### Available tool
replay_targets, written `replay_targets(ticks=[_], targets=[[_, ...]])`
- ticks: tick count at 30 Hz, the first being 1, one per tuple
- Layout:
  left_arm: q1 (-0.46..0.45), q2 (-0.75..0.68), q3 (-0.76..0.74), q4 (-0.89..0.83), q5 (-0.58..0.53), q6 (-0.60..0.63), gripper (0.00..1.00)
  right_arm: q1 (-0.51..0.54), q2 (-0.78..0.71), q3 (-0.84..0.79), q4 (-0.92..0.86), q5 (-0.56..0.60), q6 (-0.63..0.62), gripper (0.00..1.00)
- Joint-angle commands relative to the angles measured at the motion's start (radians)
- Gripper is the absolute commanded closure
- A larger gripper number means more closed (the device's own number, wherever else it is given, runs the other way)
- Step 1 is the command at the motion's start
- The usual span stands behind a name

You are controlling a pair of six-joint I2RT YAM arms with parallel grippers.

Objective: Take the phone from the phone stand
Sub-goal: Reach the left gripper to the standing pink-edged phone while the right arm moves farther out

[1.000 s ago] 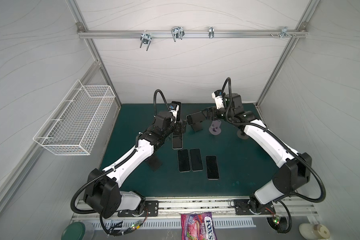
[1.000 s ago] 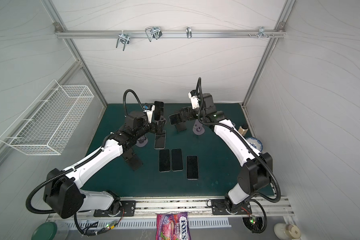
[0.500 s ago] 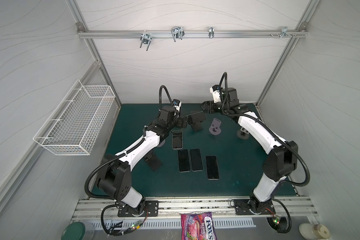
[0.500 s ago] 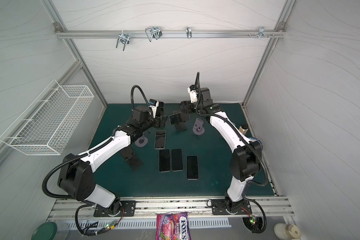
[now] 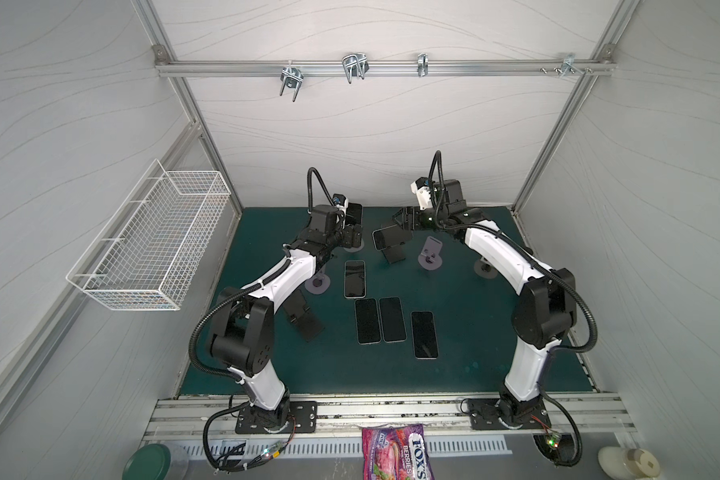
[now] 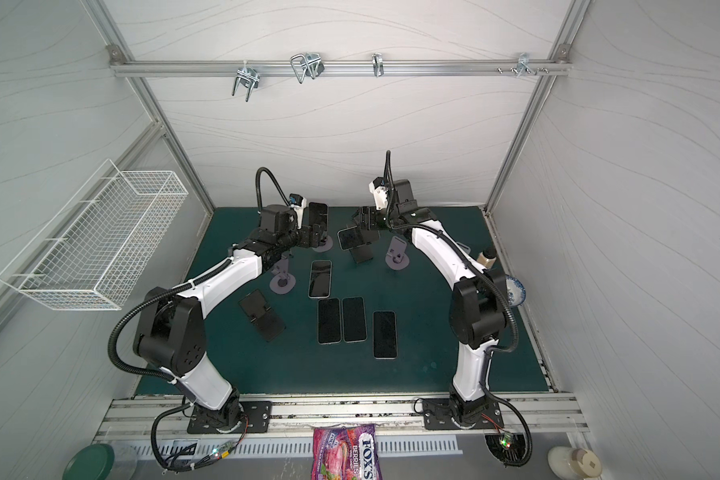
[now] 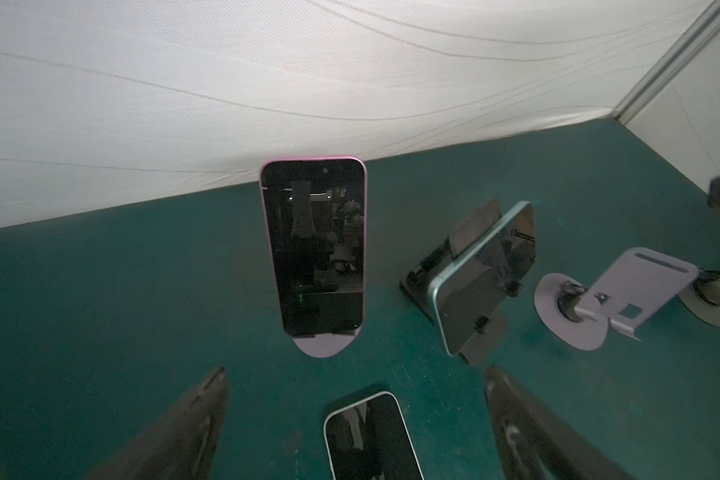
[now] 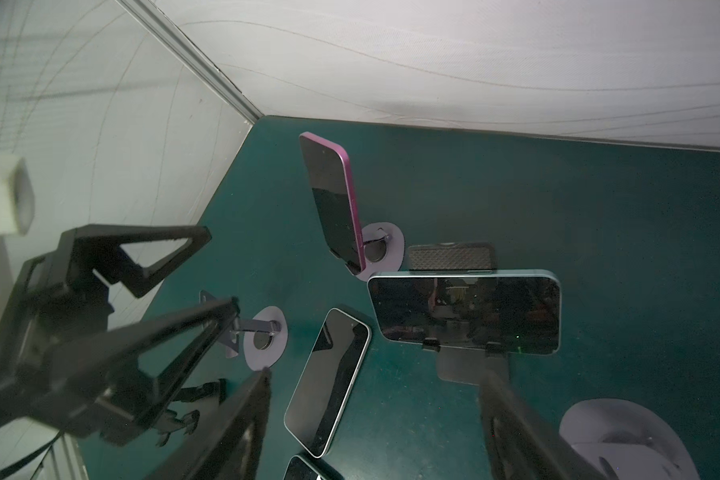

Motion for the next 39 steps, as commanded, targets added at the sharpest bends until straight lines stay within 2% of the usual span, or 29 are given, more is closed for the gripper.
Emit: replay_targets(ticks=[1, 8, 23, 33, 39], targets=[[0.037, 0.065, 0.117, 0.029, 0.024, 0.028, 0.03, -0.004, 0.035, 0.028, 0.036, -0.095, 0.058, 0.22], [0.071, 0.197, 0.3, -0.071, 0.042, 0.047, 0.03, -0.001, 0.042, 0.067, 0.028, -0.166, 0.113, 0.24], [0.071, 0.314, 0.41, -0.078, 0.124, -0.062, 0.03, 0.007, 0.016, 0.09, -0.002, -0.195, 0.101, 0.24], [0.065, 0.37, 0.47, -0.109, 0.117, -0.025, 0.03, -0.024, 0.015, 0.052, 0.032, -0.242, 0.138, 0.25], [0.062, 0.41, 0.52, -0.136, 0.113, -0.013, 0.03, -0.028, 0.023, 0.075, -0.005, -0.235, 0.076, 0.24]])
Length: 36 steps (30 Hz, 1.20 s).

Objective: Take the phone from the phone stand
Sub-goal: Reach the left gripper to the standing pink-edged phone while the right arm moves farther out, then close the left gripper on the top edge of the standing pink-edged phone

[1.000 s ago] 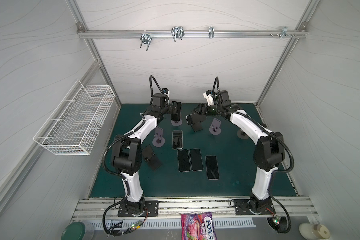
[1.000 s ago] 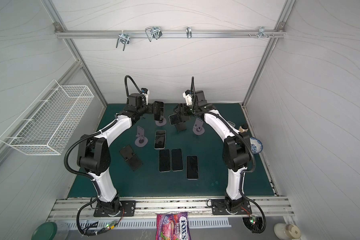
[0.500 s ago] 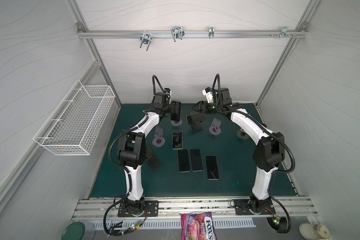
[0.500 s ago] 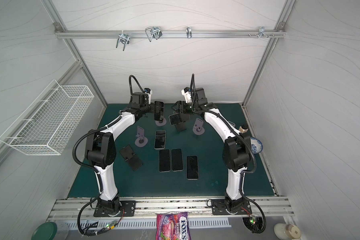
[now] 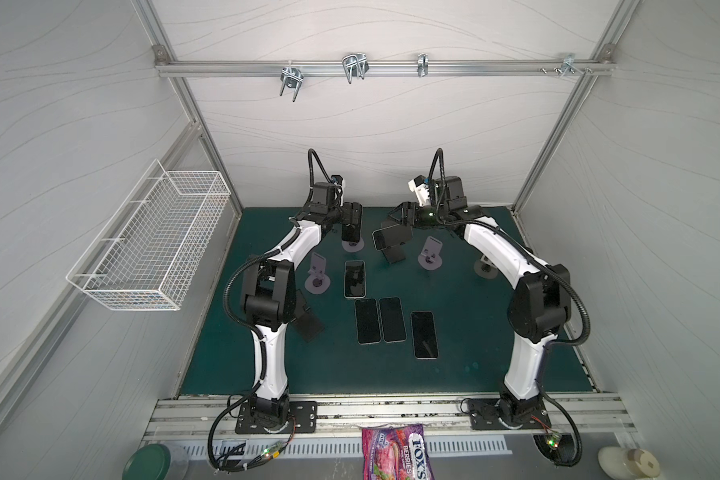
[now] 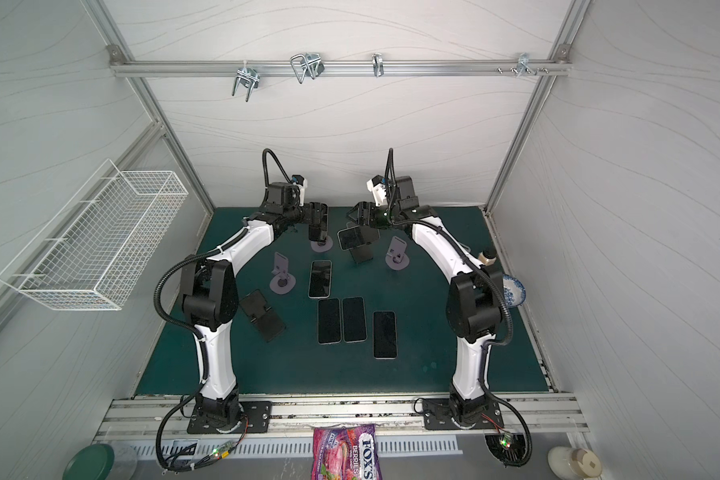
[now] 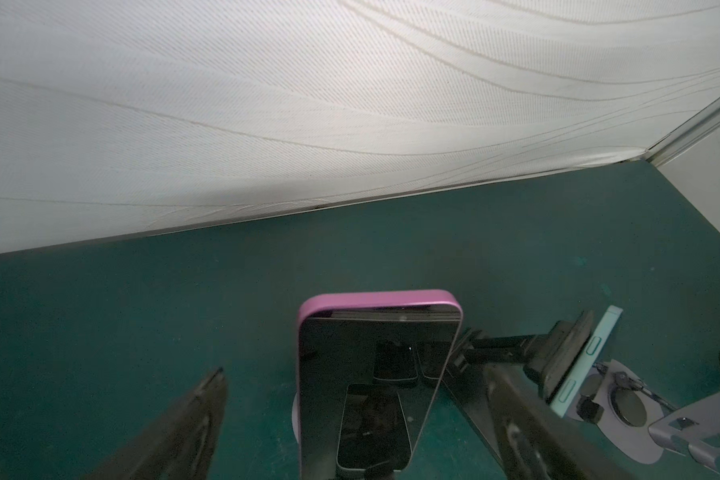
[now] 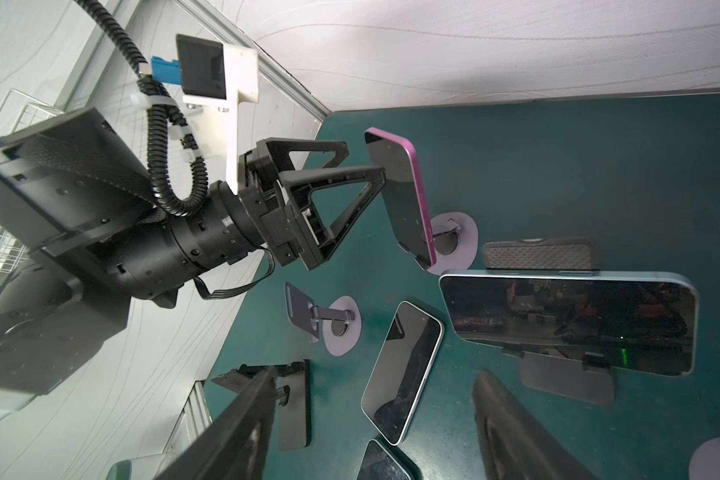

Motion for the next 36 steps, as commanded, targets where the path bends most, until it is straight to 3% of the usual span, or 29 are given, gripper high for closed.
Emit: replay_targets(ticks=[1, 36], targets=[[-0.009, 0.039, 0.076, -0.017, -0.006, 0.023, 0.03, -0.007, -0.017, 0.022, -0.017, -0.021, -0.044, 0.24], [-0.066, 0.164, 0.223, -0.06, -0.103, 0.071, 0.05, -0.079, 0.016, 0.008, -0.007, -0.093, -0.024, 0.23]])
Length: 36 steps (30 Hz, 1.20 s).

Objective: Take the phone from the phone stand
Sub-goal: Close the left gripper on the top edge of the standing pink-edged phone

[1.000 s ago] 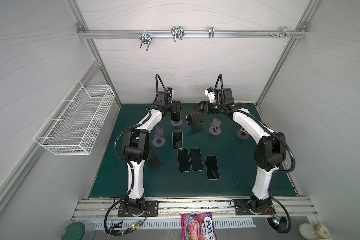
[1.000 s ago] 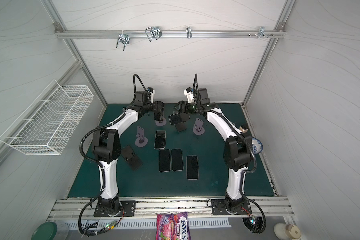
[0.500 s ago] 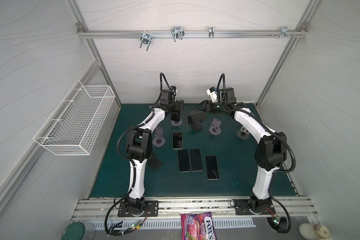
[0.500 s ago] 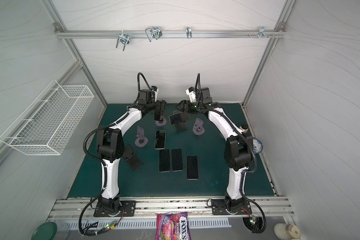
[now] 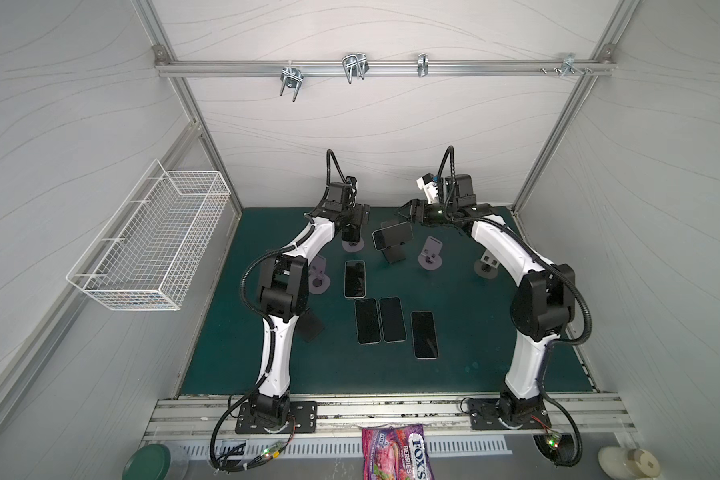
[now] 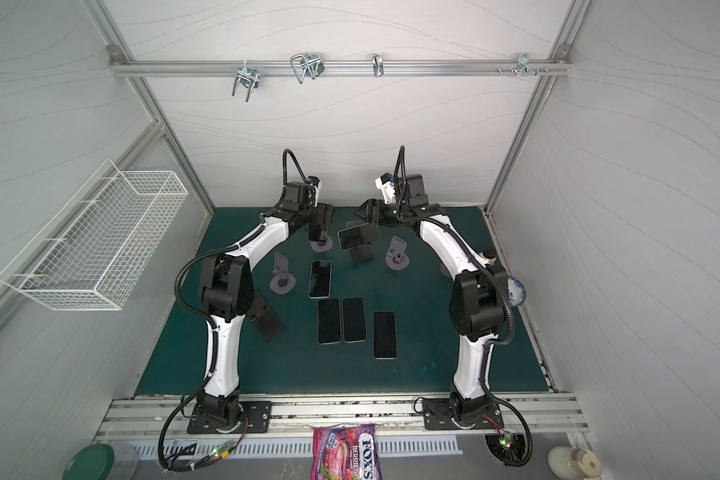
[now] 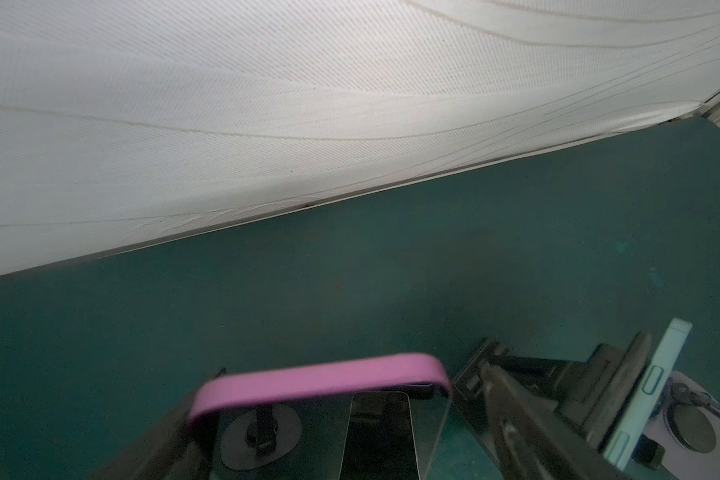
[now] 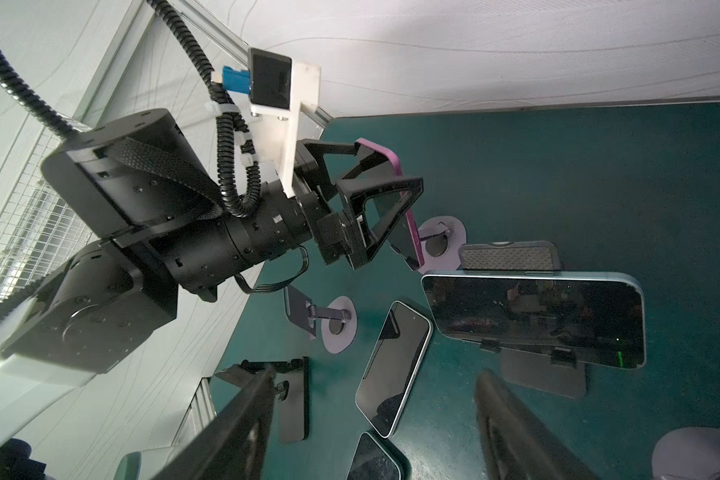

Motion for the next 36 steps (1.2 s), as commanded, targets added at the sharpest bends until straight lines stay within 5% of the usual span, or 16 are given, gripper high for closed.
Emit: replay_targets(ticks=[1, 36], targets=[[-0.005, 0.027, 0.053, 0.019, -0.017, 0.01, 0.05, -0.017, 0.016, 0.004, 0.003, -0.024, -0.004, 0.23], [-0.008, 0.061, 0.109, -0.035, -0.064, 0.01, 0.05, 0.0, 0.082, 0.073, -0.009, -0.083, -0.005, 0.27]])
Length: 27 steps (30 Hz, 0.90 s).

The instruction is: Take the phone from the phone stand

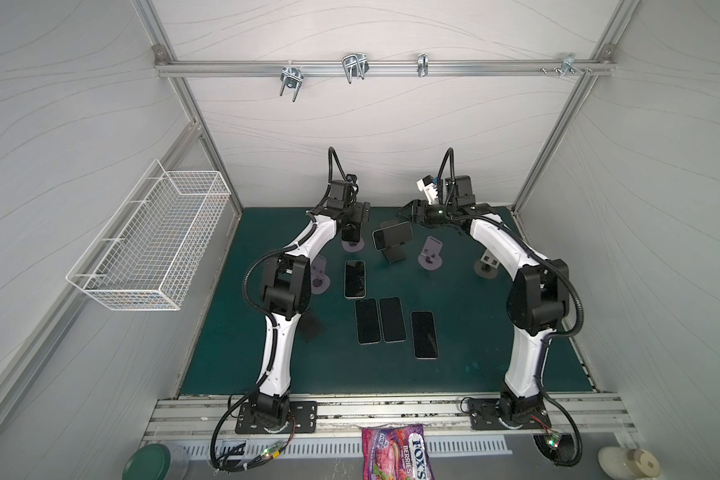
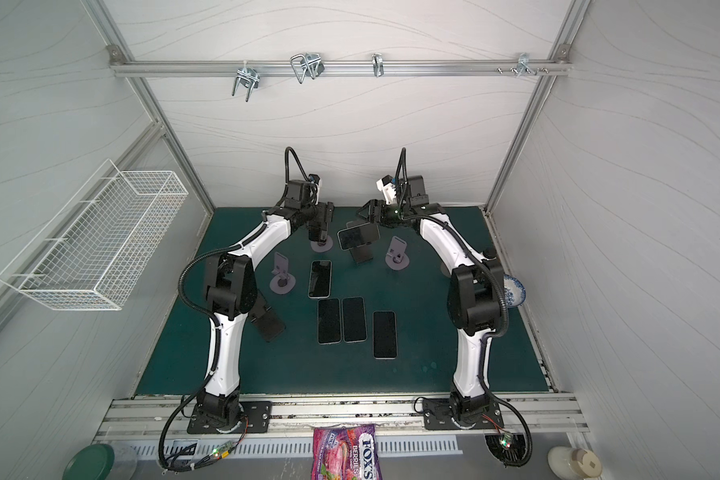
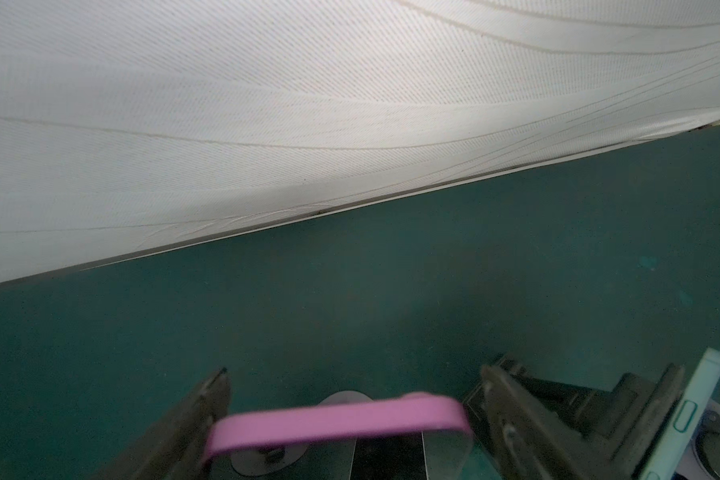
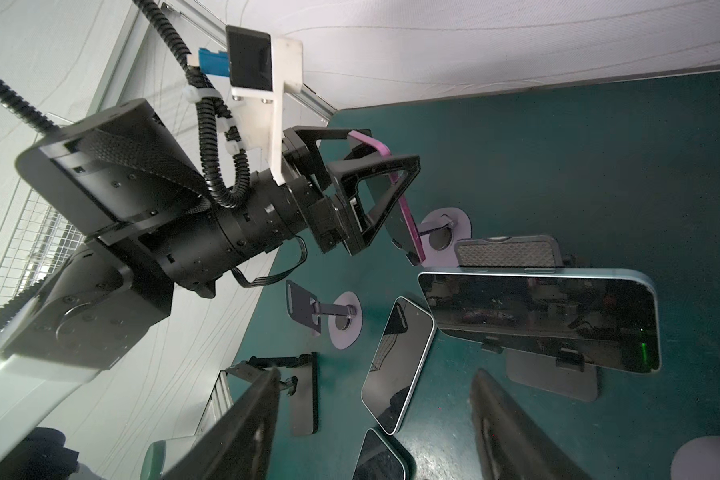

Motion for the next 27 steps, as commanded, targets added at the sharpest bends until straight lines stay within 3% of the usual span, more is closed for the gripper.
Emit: replay_targets(ticks=[1, 27], targets=[[-0.002, 0.024, 0.042, -0.006, -0.014, 0.013, 0.05, 0.014, 0.024, 0.047, -0.013, -0.016, -0.027, 0.27], [0.016, 0.019, 0.048, -0.04, 0.036, 0.01, 0.14, 0.031, 0.073, 0.108, -0.024, -0.008, -0.002, 0.29]])
